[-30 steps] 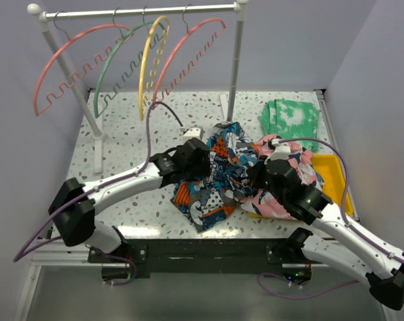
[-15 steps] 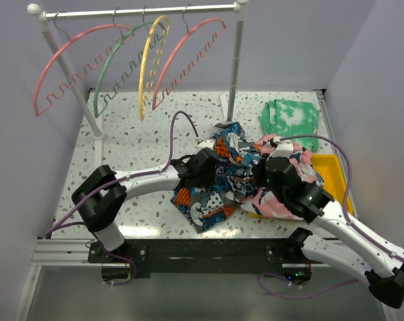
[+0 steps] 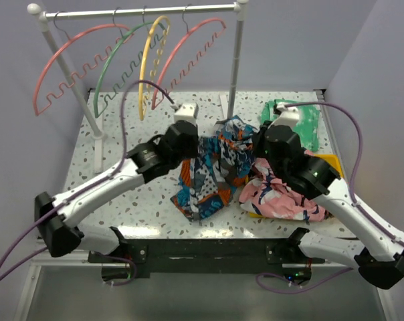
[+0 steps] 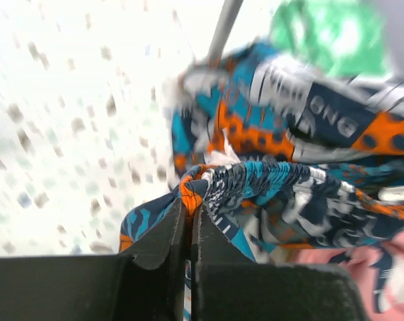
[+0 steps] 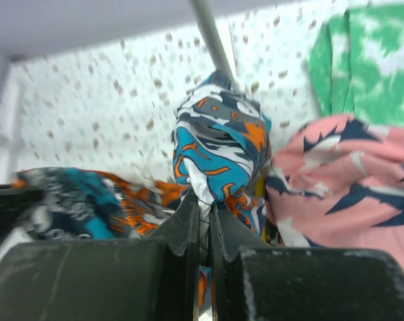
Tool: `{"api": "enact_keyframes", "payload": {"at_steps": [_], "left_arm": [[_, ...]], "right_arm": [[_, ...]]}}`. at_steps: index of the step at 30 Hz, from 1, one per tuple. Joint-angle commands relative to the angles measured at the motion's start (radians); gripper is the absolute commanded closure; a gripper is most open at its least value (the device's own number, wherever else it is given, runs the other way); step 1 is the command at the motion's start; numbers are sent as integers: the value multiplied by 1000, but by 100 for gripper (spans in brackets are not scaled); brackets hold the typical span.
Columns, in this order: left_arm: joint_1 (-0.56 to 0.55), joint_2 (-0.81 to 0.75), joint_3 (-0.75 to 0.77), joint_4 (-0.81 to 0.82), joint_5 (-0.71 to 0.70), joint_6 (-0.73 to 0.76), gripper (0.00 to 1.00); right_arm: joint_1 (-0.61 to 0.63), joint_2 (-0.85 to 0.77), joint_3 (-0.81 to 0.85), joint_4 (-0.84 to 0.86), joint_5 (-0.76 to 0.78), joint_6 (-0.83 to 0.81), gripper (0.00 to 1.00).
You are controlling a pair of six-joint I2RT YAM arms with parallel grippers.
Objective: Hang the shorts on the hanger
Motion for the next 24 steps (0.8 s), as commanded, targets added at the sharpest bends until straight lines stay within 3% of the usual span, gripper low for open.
{"api": "enact_keyframes", "payload": {"at_steps": [1,3,8,11,15,18,19,22,23,24], "left_arm": [[4,-97,264,-47,-158,214,100],[7,-95,360,11,-190,339,100],[10,-82,499,-7,-153,421,100],[15,-132,402,-20,-184,416,100],[33,-218,207,-56,-163,300,100],[41,-310,-17,-97,-160,144,100],[42,-334,-79,-106,-155,95,100],[42,-430,-306,-126,-112,-85,100],[42,-469,-402,-126,-85,-160,100],[44,-485,-444,-122,-72,-192,100]], "right_arm": [[-6,-11,177,38,134,-49,100],[-6,-3,251,65,127,-68,100],[-6,-28,248,117,7,-36,100],[-5,-66,72,206,-206,65,100],[55,-48,-352,432,-441,225,99],[147,-2,-492,450,-401,240,82],[156,0,-516,447,-395,242,69],[160,-43,-551,375,-338,234,49],[160,-55,-547,340,-318,219,38],[160,-67,-524,323,-286,183,34]]}}
